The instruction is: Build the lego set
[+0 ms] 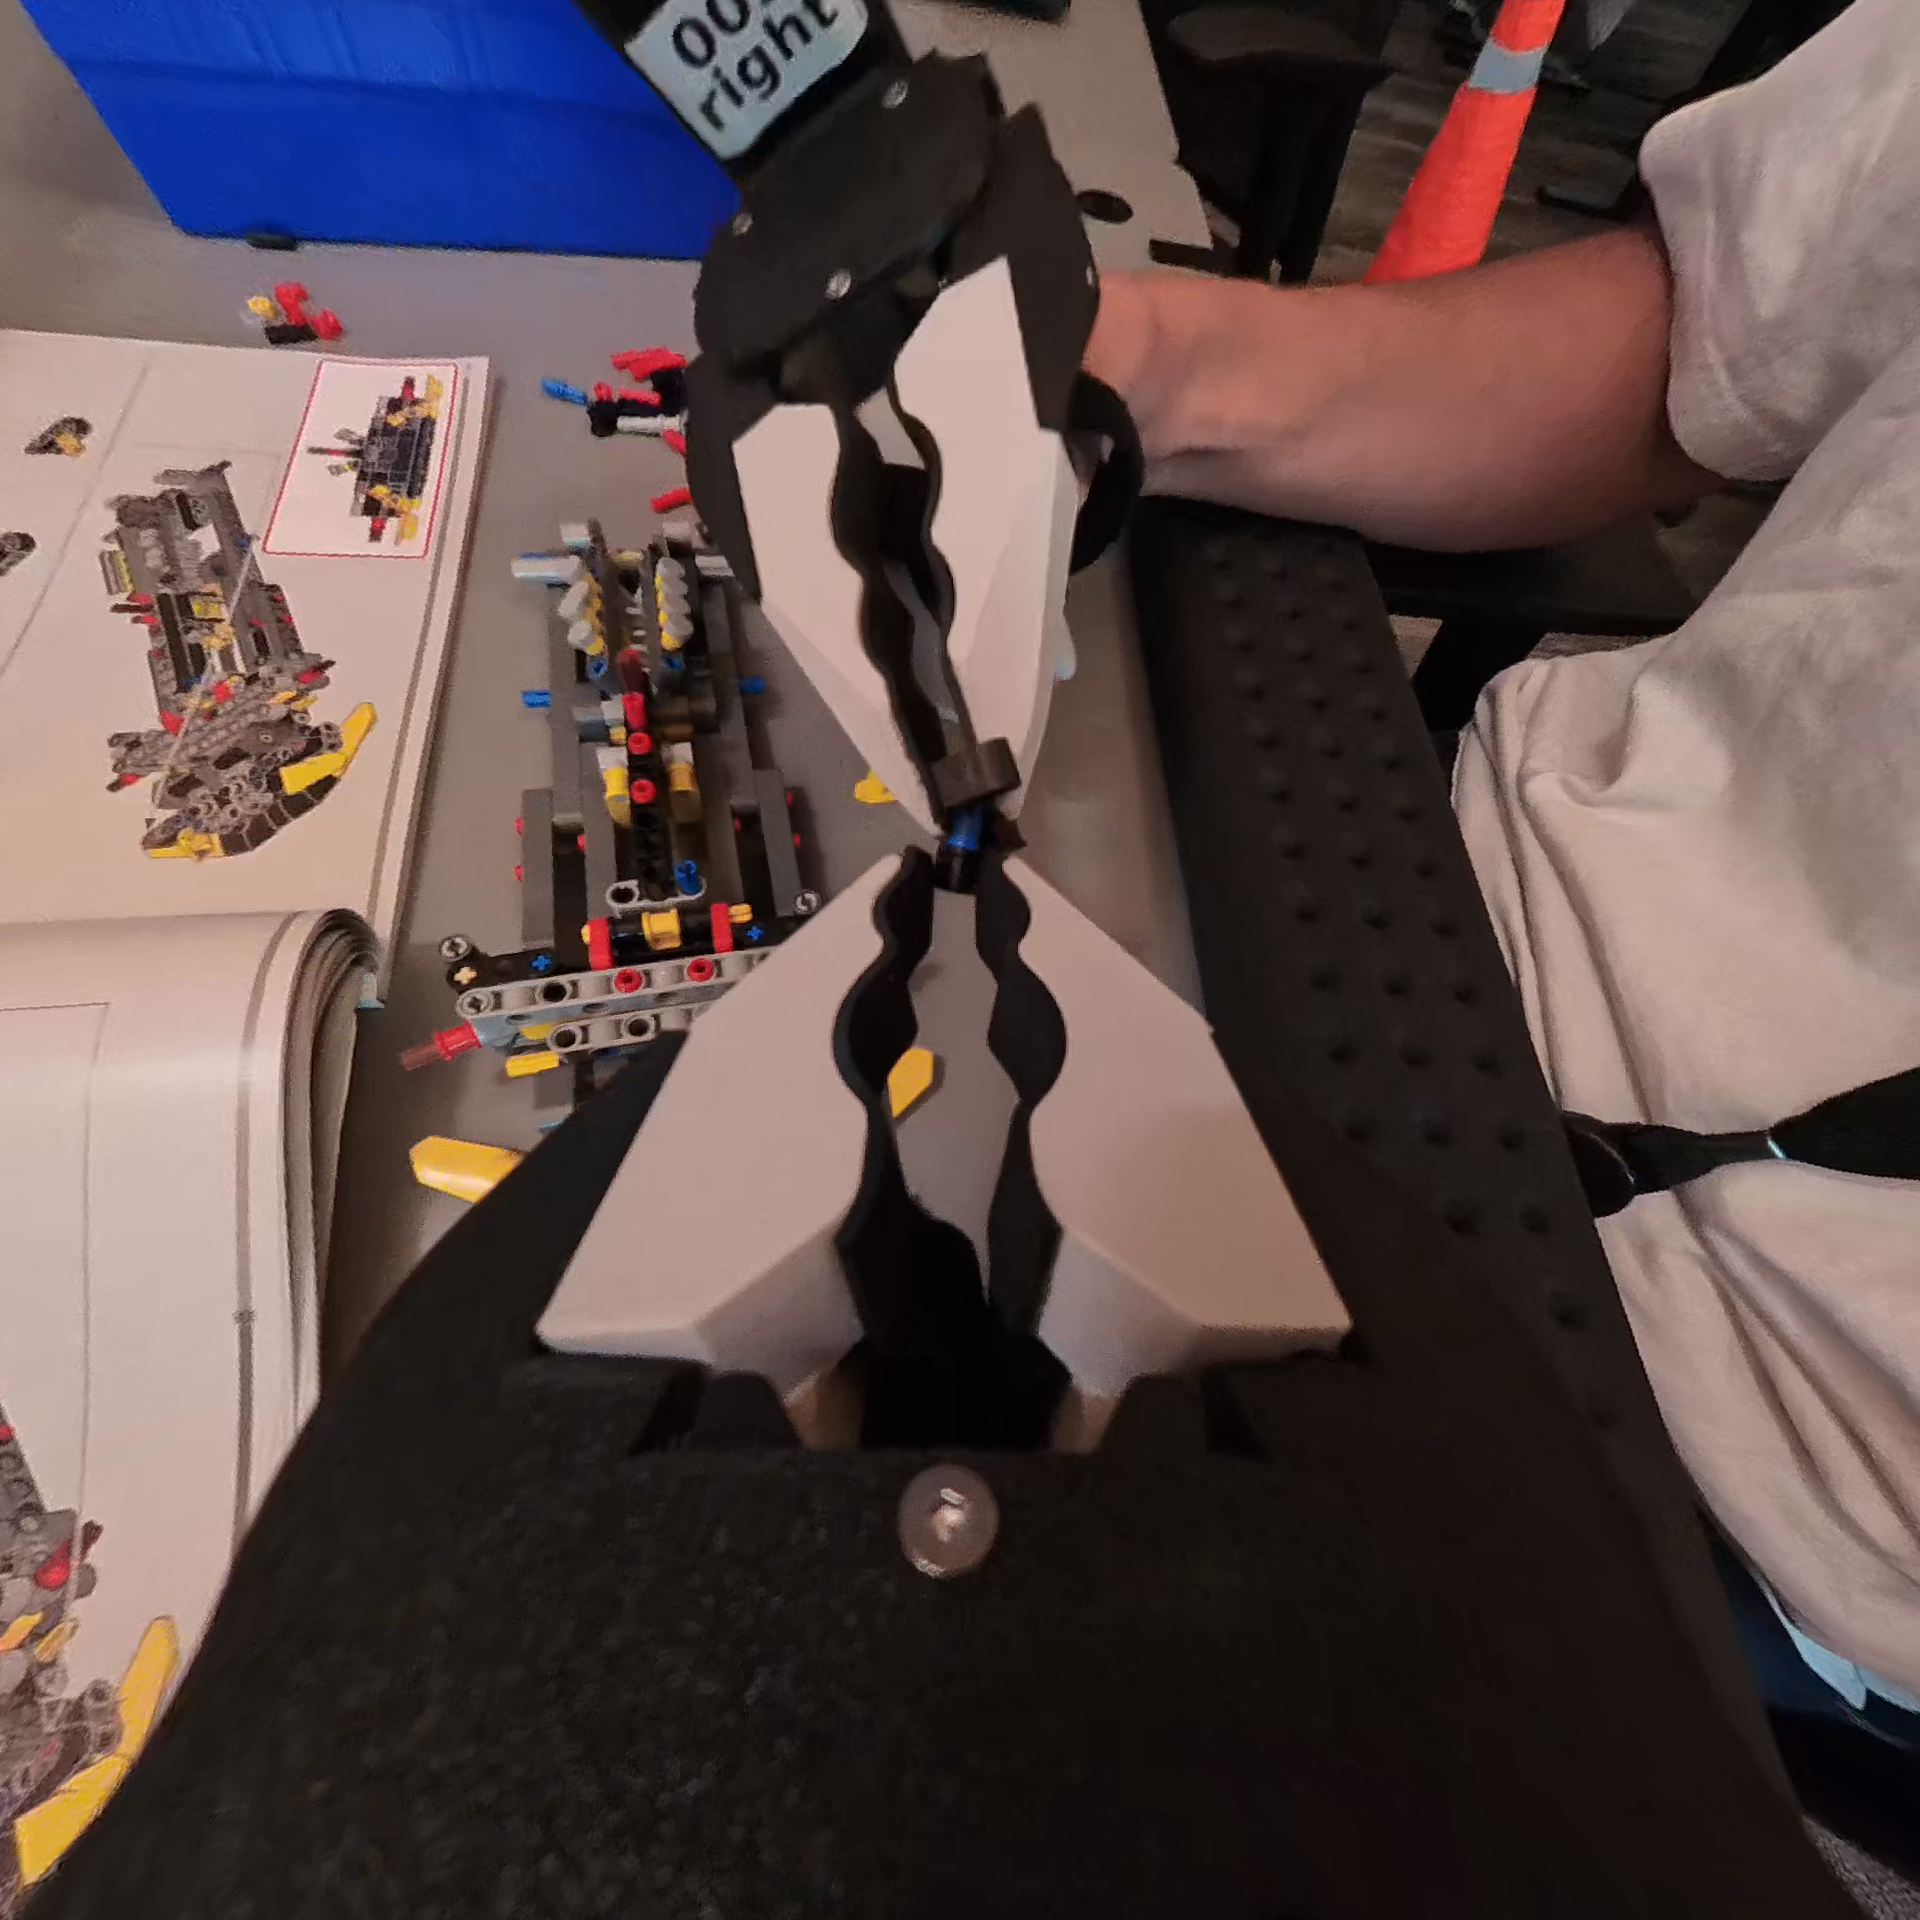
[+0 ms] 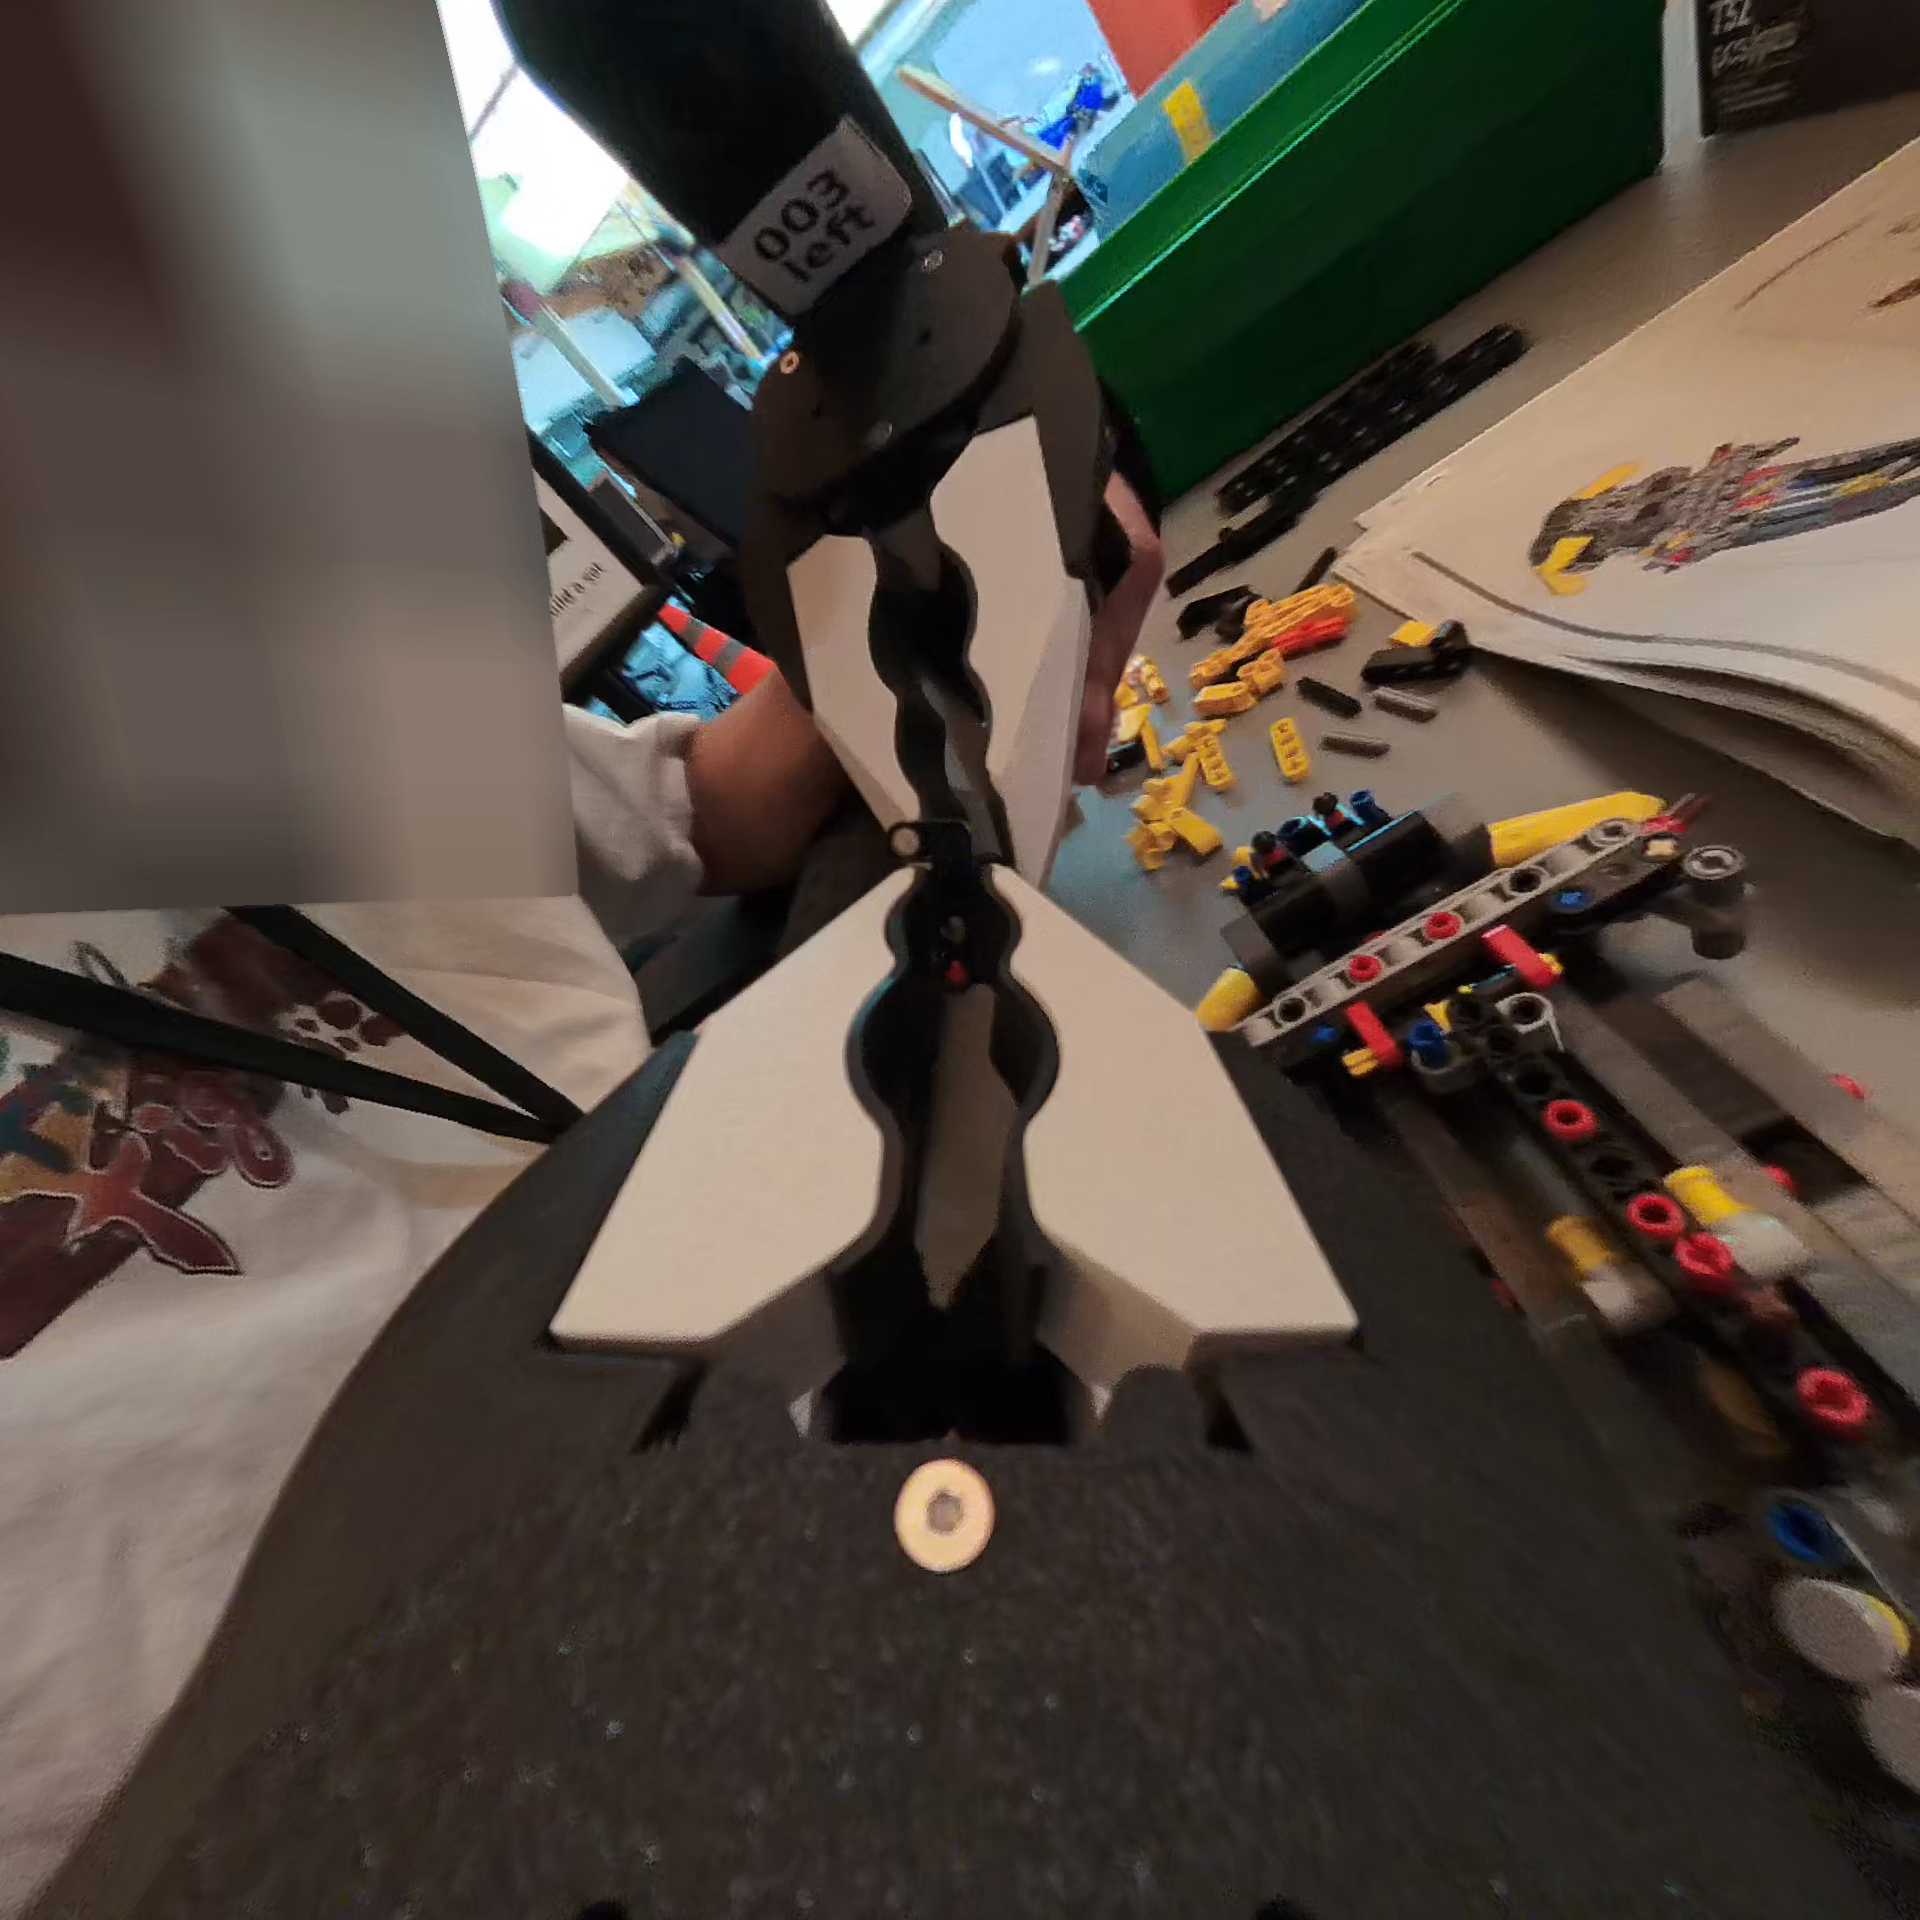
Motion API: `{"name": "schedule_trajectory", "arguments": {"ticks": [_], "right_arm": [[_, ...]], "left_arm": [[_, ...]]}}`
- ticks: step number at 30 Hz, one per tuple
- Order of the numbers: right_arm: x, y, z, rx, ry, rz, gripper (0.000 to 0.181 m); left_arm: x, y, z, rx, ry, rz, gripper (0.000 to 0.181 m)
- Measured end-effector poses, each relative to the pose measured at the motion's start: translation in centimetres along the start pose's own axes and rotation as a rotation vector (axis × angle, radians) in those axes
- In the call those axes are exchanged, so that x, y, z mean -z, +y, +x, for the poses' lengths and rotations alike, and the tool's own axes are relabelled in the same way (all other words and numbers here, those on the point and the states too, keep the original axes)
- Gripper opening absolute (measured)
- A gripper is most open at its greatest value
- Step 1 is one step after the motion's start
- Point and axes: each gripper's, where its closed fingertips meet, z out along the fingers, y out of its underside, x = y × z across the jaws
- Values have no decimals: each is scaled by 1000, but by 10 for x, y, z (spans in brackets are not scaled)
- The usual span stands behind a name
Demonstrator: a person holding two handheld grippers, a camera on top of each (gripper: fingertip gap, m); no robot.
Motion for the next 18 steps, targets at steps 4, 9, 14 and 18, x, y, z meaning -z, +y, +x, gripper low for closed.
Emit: {"name": "schedule_trajectory", "arguments": {"ticks": [4,9,14,18], "right_arm": [[-3,3,2,41,27,-14,6],[-3,1,10,163,158,-7,7],[-3,0,14,254,234,-16,7],[-3,6,14,234,226,-50,7]], "left_arm": [[-2,4,2,-20,-2,-24,7],[-3,6,-2,52,0,-34,7],[-2,6,-1,110,37,-23,7],[-6,11,0,83,29,-55,6]]}}
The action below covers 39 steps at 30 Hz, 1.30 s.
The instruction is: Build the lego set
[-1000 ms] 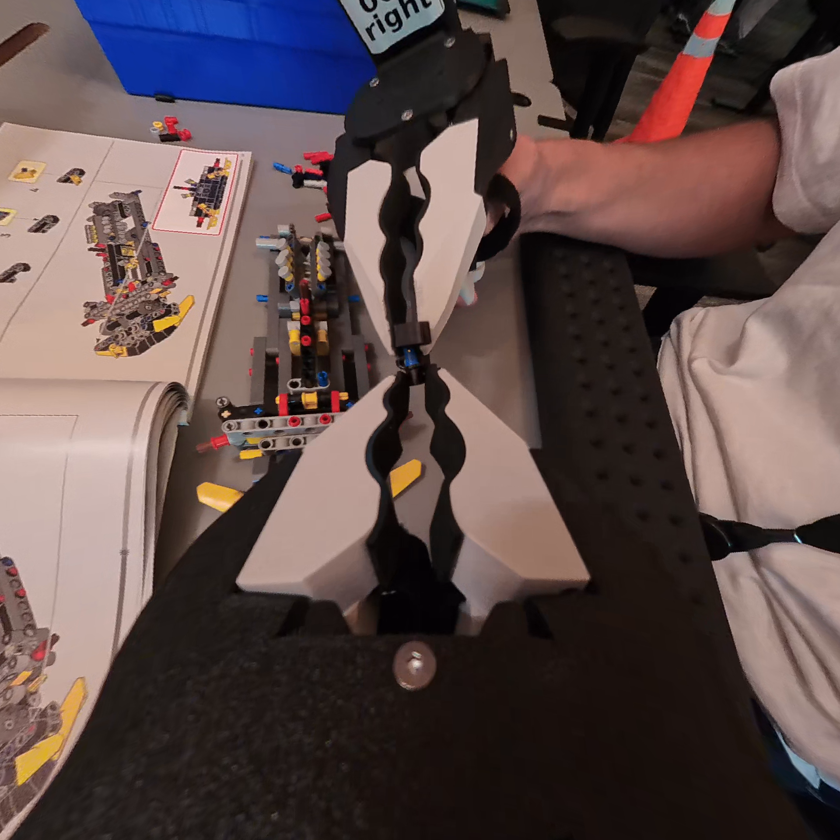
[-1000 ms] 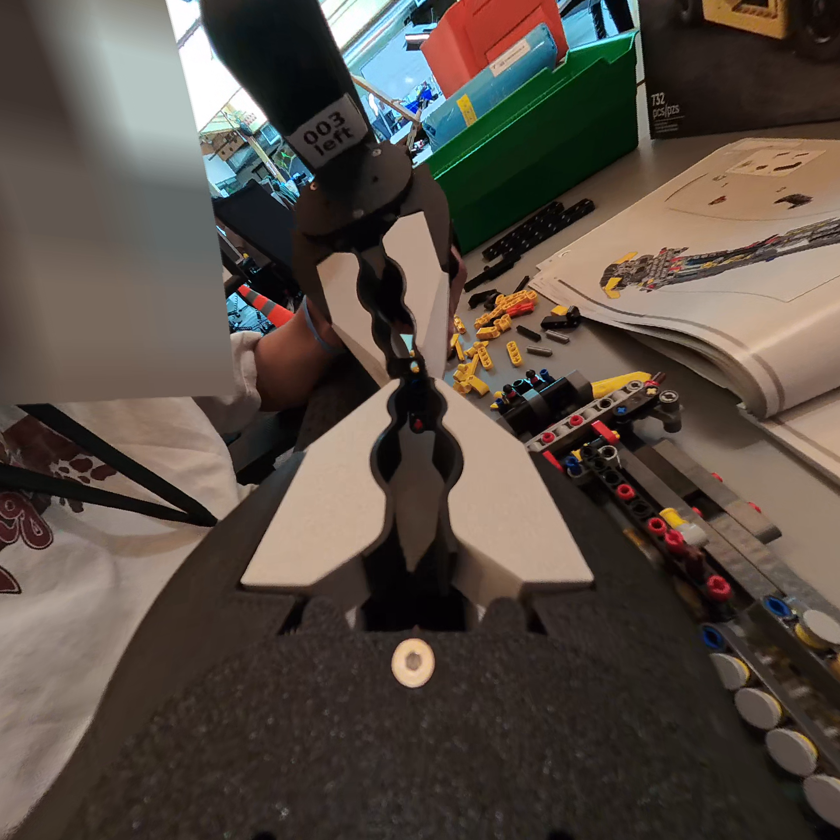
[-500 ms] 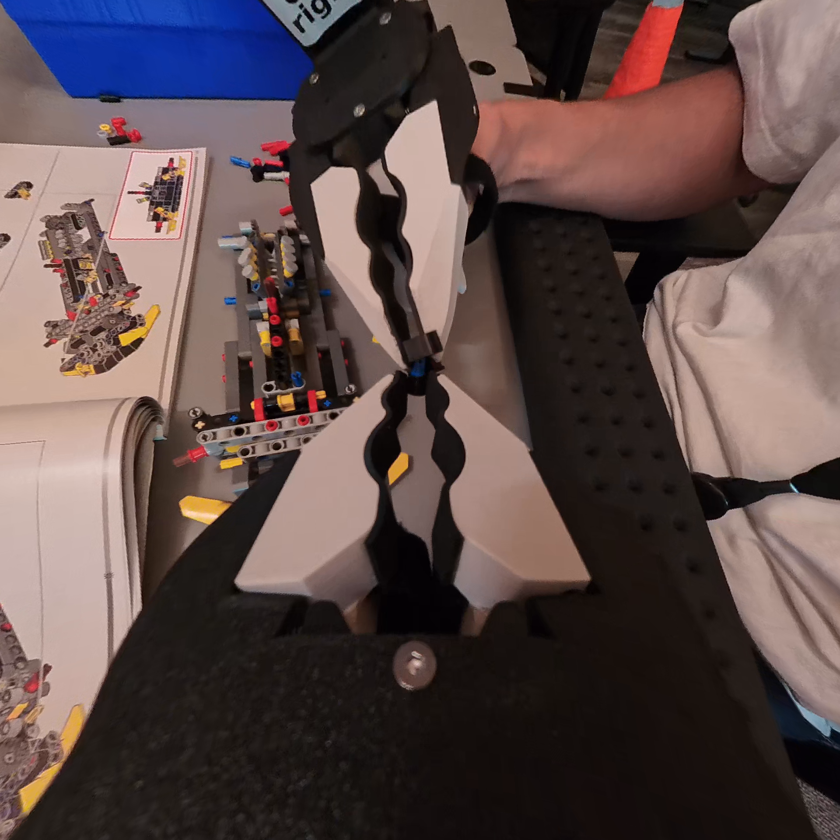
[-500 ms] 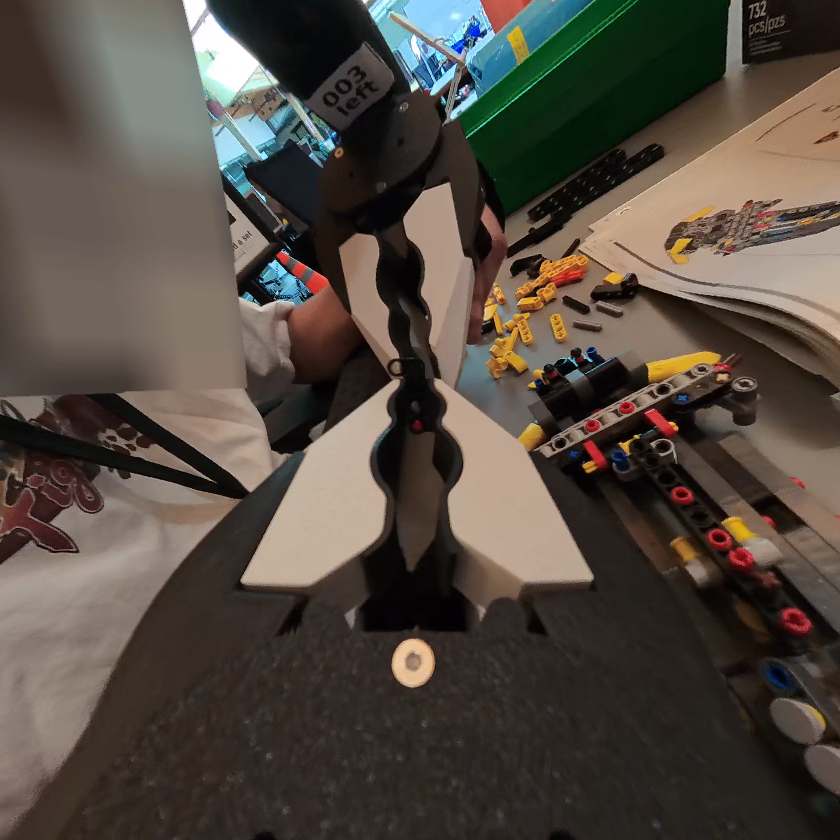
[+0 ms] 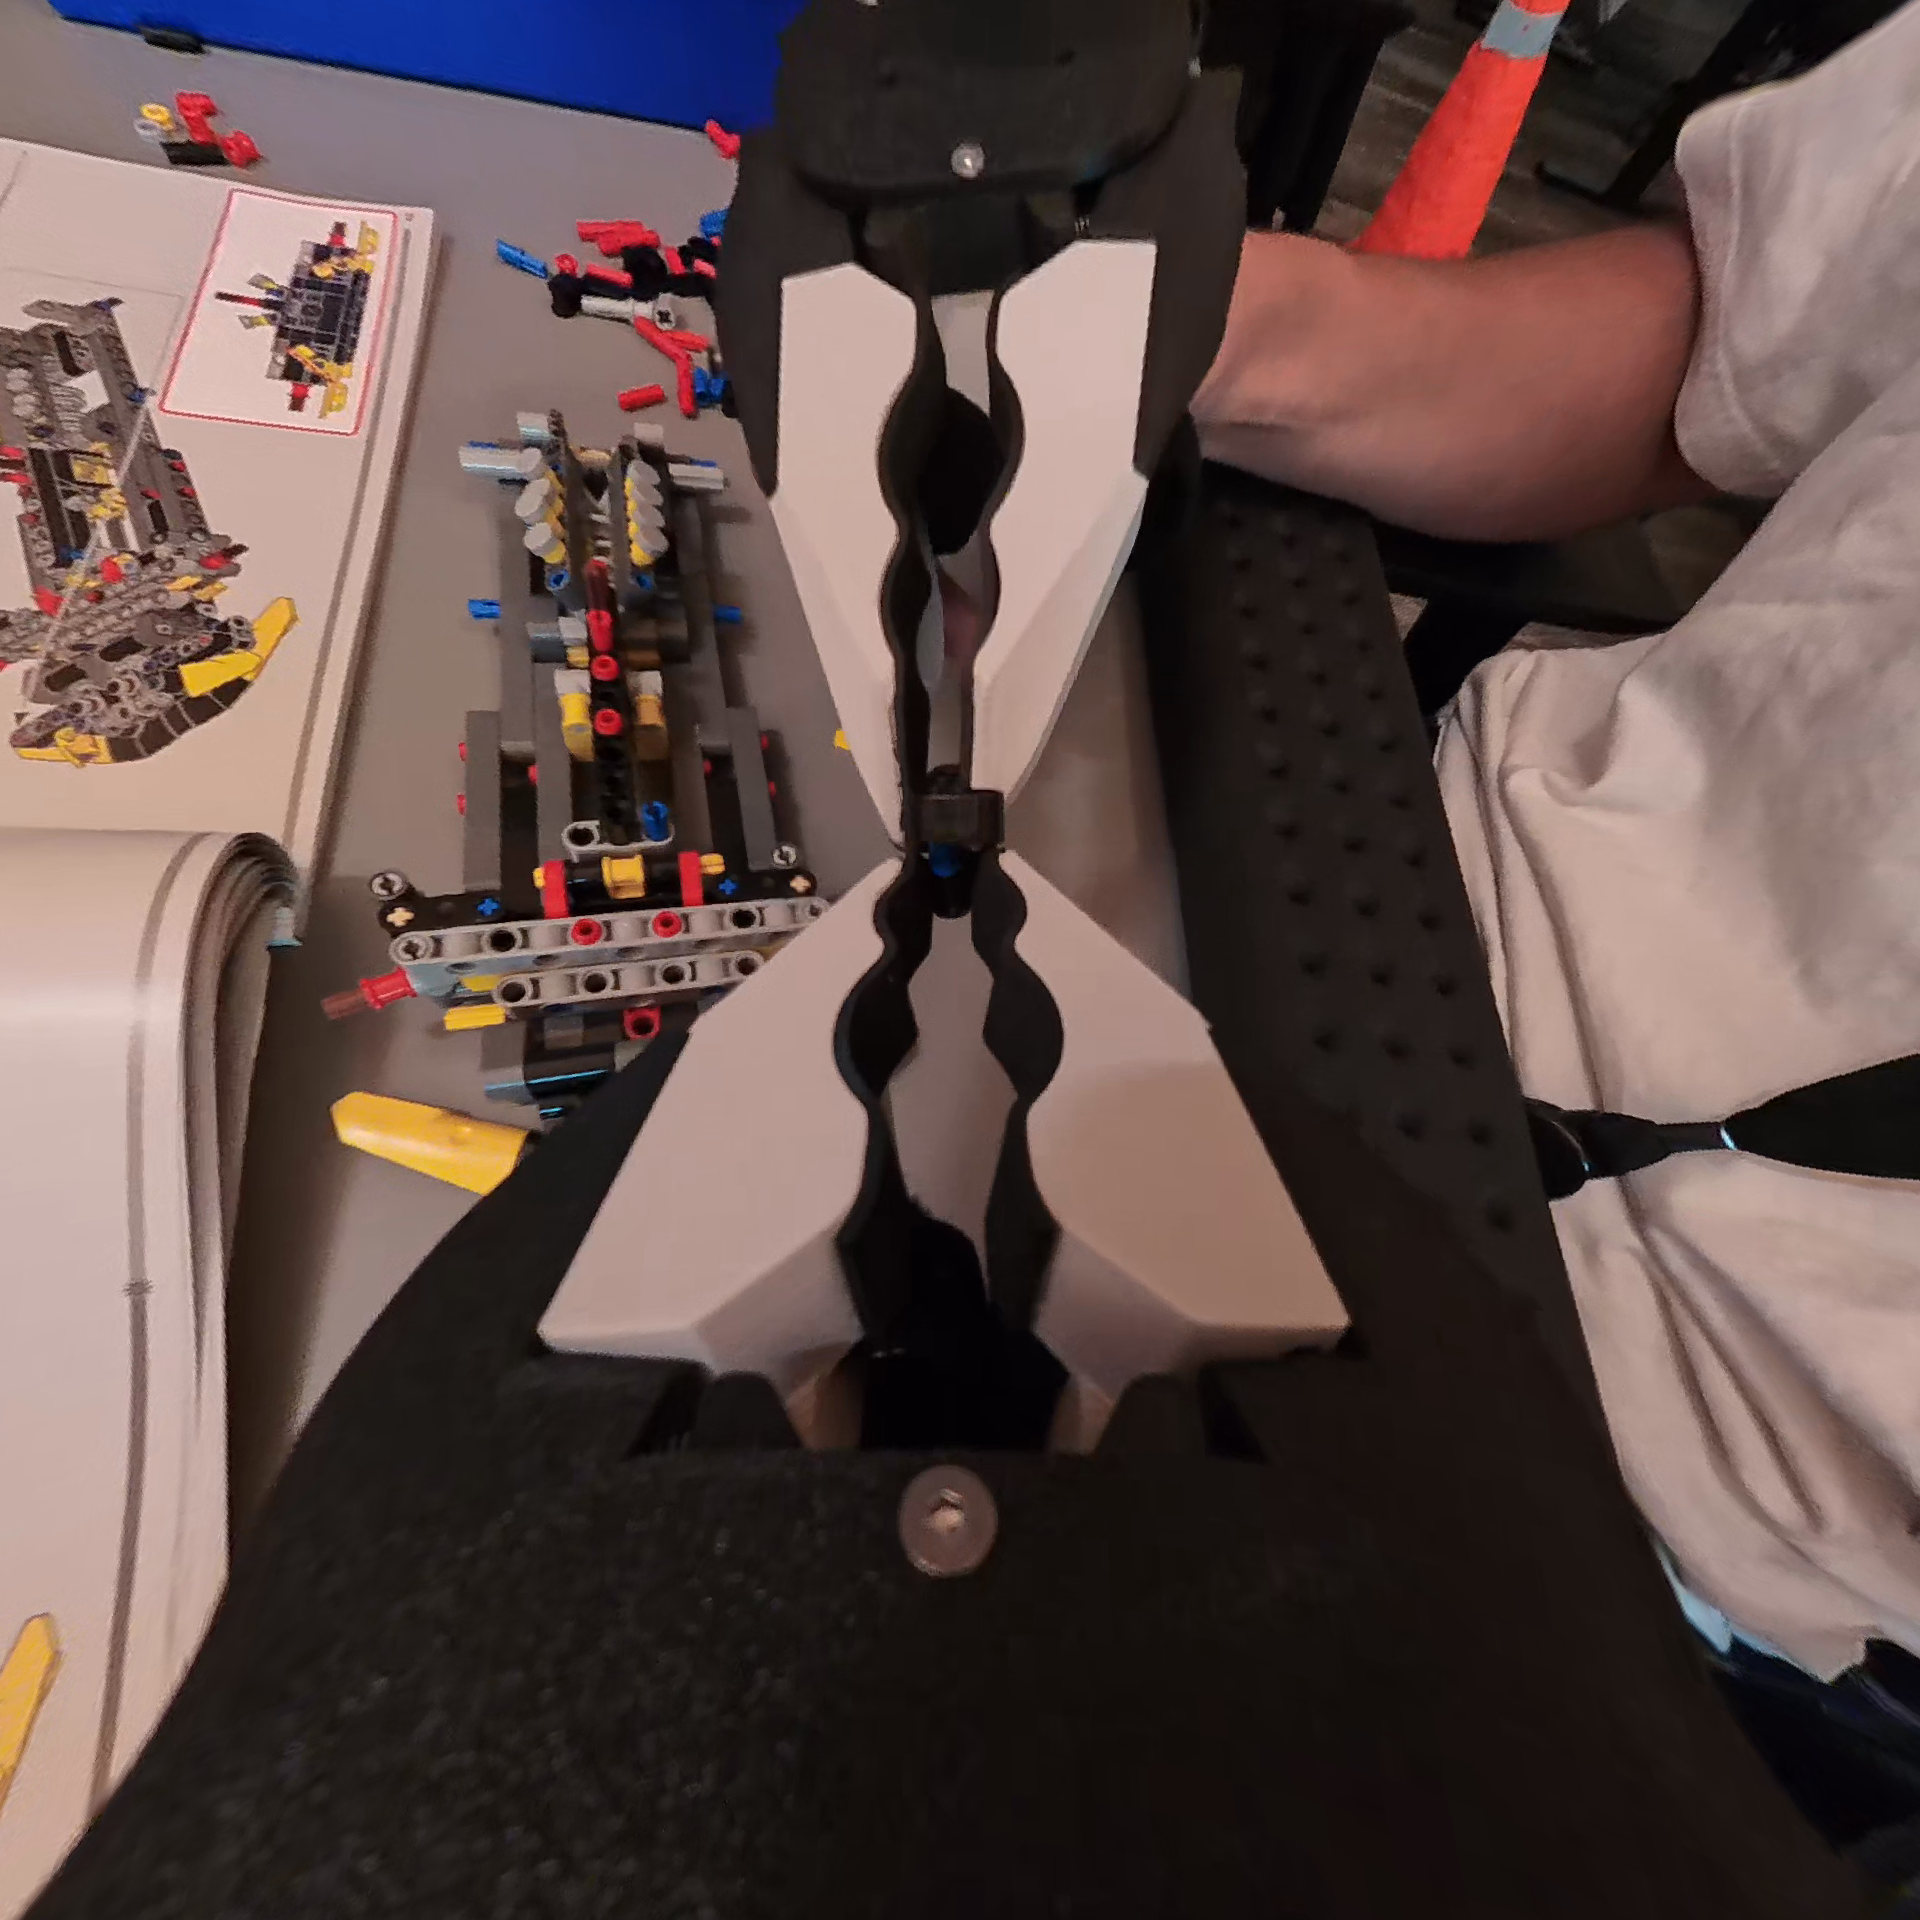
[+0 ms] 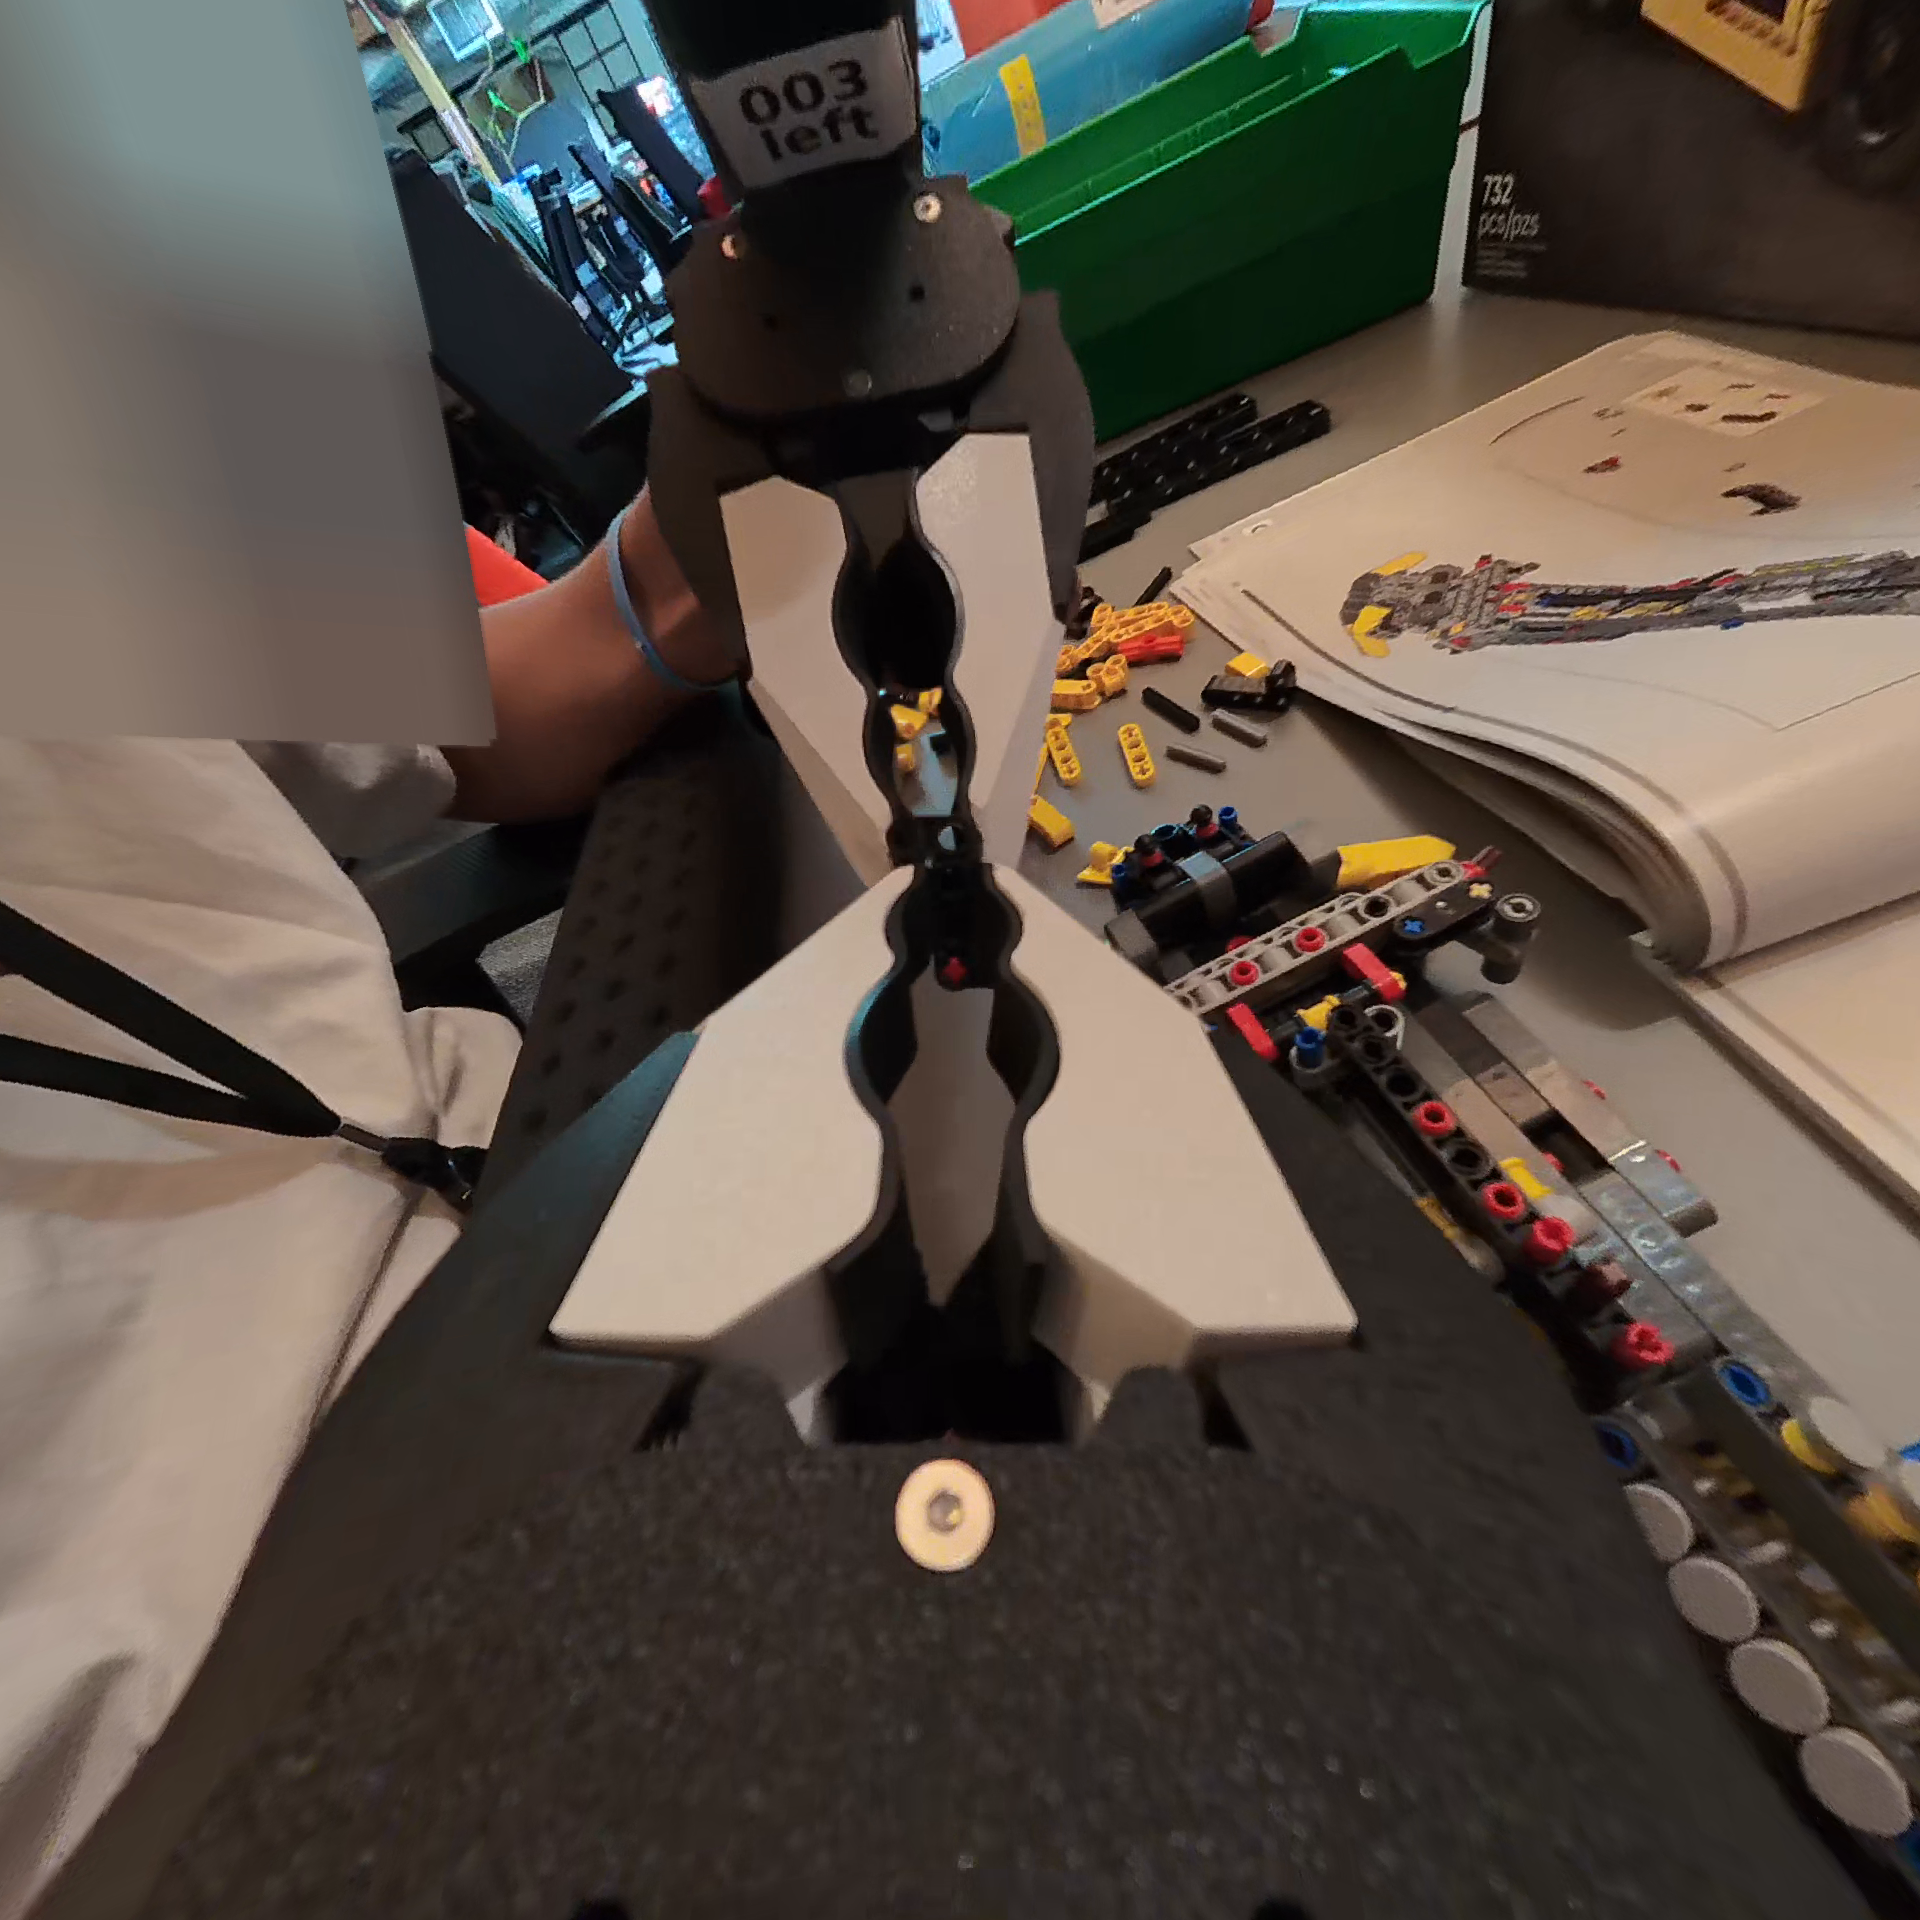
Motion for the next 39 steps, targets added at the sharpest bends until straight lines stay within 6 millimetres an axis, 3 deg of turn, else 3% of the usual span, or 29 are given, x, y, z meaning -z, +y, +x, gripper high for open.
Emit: {"name": "schedule_trajectory", "arguments": {"ticks": [8,12,17,24,28,30,34,36,39], "right_arm": [[-6,12,3,74,59,-95,7],[6,-13,-12,-71,-90,57,6],[18,-36,-19,-175,-207,210,6],[22,-43,-19,-194,-228,262,7],[33,-49,-12,-181,-179,301,6],[38,-51,-9,-166,-149,307,5],[32,-38,5,-111,-25,246,6],[28,-34,6,-95,-7,220,6],[25,-31,6,-86,-3,198,6]], "left_arm": [[-4,12,-3,-67,-42,-75,6],[7,-14,9,-42,42,73,6],[22,-41,11,-42,51,251,7],[22,-40,8,-37,39,246,6],[15,-18,25,-67,119,116,6],[6,8,28,-76,119,-42,6],[-4,77,11,-194,-81,-480,6],[-7,86,9,-244,-135,-551,6],[-13,81,15,-273,-133,-536,6]]}}
